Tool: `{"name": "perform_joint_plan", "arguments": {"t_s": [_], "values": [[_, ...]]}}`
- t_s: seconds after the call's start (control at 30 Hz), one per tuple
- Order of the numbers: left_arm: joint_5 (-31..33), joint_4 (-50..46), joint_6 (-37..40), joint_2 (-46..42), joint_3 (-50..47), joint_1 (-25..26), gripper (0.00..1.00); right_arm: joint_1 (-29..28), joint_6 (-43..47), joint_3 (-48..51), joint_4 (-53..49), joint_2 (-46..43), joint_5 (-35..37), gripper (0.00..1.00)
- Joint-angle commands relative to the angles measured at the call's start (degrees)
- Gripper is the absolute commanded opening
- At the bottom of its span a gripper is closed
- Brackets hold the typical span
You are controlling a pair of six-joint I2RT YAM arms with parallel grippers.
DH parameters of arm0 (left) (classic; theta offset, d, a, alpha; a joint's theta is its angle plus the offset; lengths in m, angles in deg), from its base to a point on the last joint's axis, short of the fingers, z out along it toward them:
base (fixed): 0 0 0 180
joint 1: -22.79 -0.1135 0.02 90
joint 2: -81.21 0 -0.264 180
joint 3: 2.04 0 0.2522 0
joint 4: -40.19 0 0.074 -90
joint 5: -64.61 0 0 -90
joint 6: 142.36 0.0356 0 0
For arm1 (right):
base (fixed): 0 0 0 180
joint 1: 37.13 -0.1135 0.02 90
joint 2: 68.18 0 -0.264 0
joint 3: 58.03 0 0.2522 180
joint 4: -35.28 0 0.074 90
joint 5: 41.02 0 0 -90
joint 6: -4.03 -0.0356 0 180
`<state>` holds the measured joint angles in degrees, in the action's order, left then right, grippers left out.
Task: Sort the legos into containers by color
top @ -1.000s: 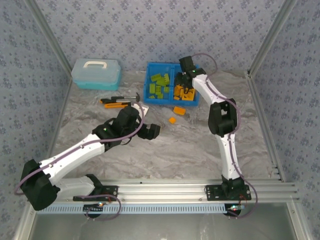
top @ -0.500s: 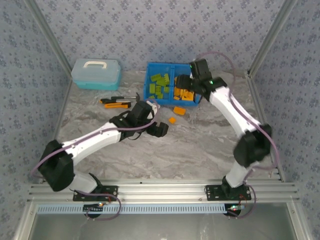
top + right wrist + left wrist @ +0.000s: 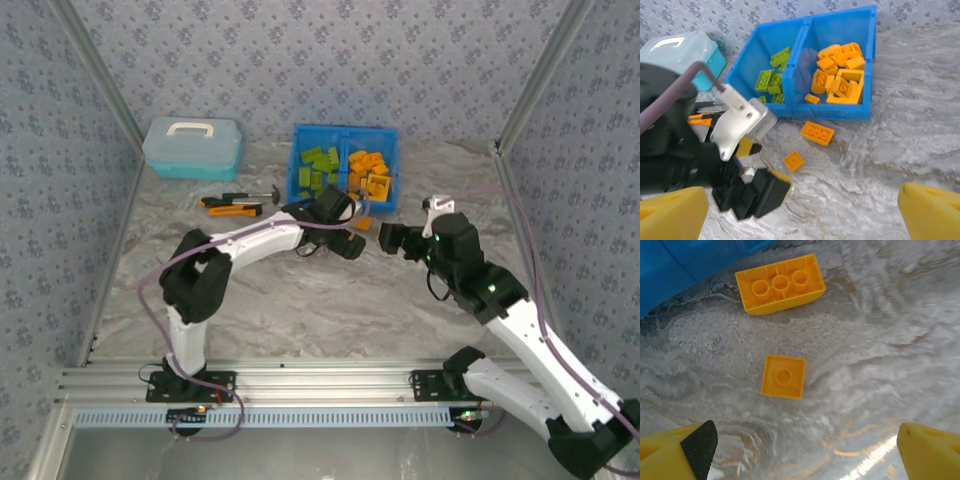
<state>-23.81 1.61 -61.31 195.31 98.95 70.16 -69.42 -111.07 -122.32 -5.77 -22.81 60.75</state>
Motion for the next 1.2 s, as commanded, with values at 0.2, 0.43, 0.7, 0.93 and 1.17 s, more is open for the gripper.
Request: {"name": "perform_joint_plan", "arguments": {"t_s": [0.2, 0.43, 0.7, 0.93, 1.17], "values": [[4.94, -4.7, 3.33, 12.2, 11.45, 0.83, 0.8, -0.2, -5.4, 4.06, -3.97, -5.28, 3.16, 1.0], [5.27, -4.23, 1.82, 15.74, 12.05, 1.07, 0.56, -0.14, -6.27, 4.9, -4.79, -6.43, 3.63, 1.0], [5.35, -2.36, 0.28, 13.53, 8.07, 2.44, 0.33, -0.14, -6.54, 4.81, -4.36, -6.41, 4.18, 1.0], [4.99, 2.39, -0.88, 2.89, 5.28, 3.61, 0.31, -0.16, -7.5, 4.8, -4.97, -7.03, 4.38, 1.0], [10.63, 3.77, 3.43, 2.28, 17.09, 2.6, 0.31, -0.14, -8.28, 5.36, -4.62, -7.37, 4.71, 1.0]]}}
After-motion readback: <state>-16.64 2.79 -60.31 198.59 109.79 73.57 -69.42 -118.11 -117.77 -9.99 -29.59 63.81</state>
